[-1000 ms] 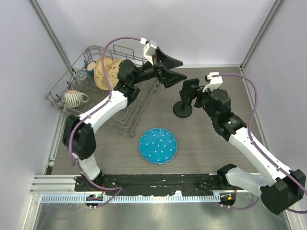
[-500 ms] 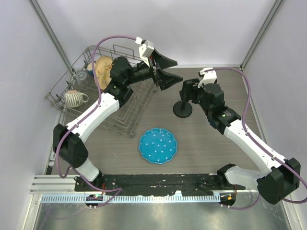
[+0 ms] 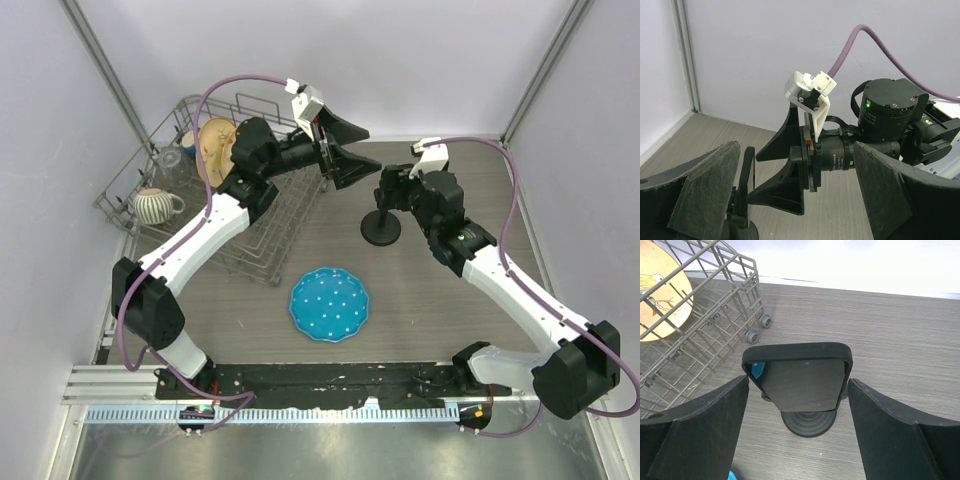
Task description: Place the phone on the phone stand
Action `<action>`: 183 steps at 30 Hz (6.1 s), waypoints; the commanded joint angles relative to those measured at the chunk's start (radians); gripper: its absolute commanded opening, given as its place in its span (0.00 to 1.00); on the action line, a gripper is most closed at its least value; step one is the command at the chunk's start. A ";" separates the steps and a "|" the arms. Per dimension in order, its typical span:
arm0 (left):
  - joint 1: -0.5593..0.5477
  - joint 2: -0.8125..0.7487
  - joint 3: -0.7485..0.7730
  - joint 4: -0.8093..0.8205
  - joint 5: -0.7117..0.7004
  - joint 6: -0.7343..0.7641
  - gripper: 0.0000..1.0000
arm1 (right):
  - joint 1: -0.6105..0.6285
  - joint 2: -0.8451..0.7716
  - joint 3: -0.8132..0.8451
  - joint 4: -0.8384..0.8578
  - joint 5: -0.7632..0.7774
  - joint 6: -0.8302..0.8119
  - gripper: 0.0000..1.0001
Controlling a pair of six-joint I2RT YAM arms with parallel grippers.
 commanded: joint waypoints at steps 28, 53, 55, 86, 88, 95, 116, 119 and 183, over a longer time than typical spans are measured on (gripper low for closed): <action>0.006 0.011 0.056 -0.032 -0.004 0.043 1.00 | 0.013 0.035 -0.012 0.127 0.075 -0.097 0.86; 0.006 0.005 0.061 -0.042 0.022 0.046 1.00 | -0.110 0.026 0.026 0.052 -0.131 -0.134 0.88; 0.006 0.005 0.061 -0.042 0.022 0.047 1.00 | -0.120 0.029 0.031 0.051 -0.139 -0.140 0.88; 0.007 0.008 0.087 -0.125 -0.047 0.067 1.00 | -0.171 0.087 0.014 0.160 -0.317 -0.151 0.43; 0.007 0.005 0.098 -0.163 -0.091 0.080 1.00 | -0.171 0.076 0.008 0.170 -0.313 -0.156 0.36; 0.013 0.002 0.104 -0.206 -0.145 0.107 1.00 | -0.171 0.056 -0.008 0.232 -0.329 -0.170 0.01; 0.082 -0.063 0.059 -0.151 -0.162 -0.045 1.00 | -0.189 0.182 0.150 0.245 -1.050 -0.395 0.01; 0.097 -0.064 0.058 -0.170 -0.177 -0.031 1.00 | -0.188 0.208 0.163 0.250 -1.129 -0.377 0.01; 0.133 -0.247 -0.100 -0.078 -0.170 -0.149 1.00 | -0.082 0.227 0.305 -0.027 -1.117 -0.389 0.86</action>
